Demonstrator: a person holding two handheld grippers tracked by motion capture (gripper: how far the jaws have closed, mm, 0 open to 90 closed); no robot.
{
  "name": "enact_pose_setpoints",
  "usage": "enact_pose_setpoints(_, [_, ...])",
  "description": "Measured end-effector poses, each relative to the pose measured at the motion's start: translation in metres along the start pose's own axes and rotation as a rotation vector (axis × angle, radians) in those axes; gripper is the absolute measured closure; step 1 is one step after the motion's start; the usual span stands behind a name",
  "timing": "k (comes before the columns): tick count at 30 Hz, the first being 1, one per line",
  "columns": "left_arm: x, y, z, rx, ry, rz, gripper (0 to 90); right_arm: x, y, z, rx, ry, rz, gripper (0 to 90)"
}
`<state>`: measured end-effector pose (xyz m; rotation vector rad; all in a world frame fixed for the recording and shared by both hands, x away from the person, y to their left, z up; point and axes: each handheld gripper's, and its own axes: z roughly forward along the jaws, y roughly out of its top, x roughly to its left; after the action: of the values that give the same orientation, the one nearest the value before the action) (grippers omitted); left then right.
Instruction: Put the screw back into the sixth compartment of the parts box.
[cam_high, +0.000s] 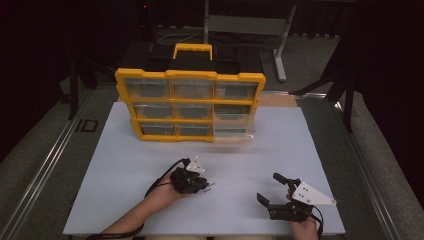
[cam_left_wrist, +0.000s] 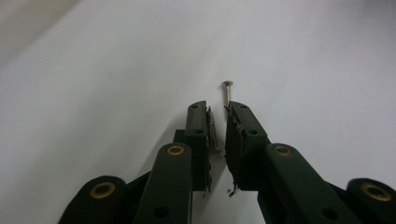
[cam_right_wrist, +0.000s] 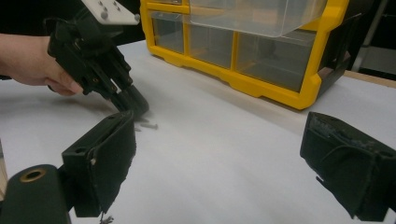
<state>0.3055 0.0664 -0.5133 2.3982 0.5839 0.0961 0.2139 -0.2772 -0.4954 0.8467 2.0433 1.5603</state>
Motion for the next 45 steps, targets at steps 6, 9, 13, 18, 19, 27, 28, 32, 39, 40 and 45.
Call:
enact_pose_setpoints(6, [-0.001,0.001,0.0,0.013,0.016,0.013,87.2,0.0,0.0,0.0,0.0,0.0,0.001,10.5])
enact_pose_setpoints(9, [-0.002,0.002,0.0,0.018,0.022,0.02,88.0,0.0,0.0,0.0,0.002,0.001,-0.001,10.5])
enact_pose_setpoints(13, [-0.001,0.0,-0.001,0.0,0.002,-0.001,88.5,0.0,0.0,0.0,0.004,-0.001,-0.002,10.6])
enact_pose_setpoints(18, [0.001,-0.002,-0.006,-0.018,-0.022,-0.013,88.6,0.0,0.0,0.0,0.002,-0.002,0.001,10.5])
enact_pose_setpoints(19, [0.003,-0.002,-0.009,-0.014,-0.022,-0.004,88.6,0.0,0.0,0.0,0.003,-0.002,0.001,10.5])
enact_pose_setpoints(27, [0.007,0.007,-0.035,-0.072,-0.021,-0.021,88.6,0.0,0.0,0.0,0.001,-0.002,0.001,10.5])
enact_pose_setpoints(28, [0.007,0.008,-0.038,-0.079,-0.027,-0.02,88.6,0.0,0.0,0.0,0.0,-0.002,0.002,10.6])
enact_pose_setpoints(32, [0.012,0.015,-0.053,-0.118,-0.024,-0.035,88.6,0.0,0.0,0.0,0.0,0.0,0.004,10.5])
enact_pose_setpoints(39, [0.019,0.027,-0.086,-0.157,-0.004,-0.022,88.6,0.0,0.0,0.0,0.0,0.002,0.005,10.5])
enact_pose_setpoints(40, [0.019,0.029,-0.091,-0.164,0.006,-0.021,88.6,0.0,0.0,0.0,-0.001,0.002,0.006,10.5])
enact_pose_setpoints(45, [0.025,0.039,-0.111,-0.2,0.008,-0.021,88.6,0.0,0.0,0.0,-0.001,0.003,0.005,10.5])
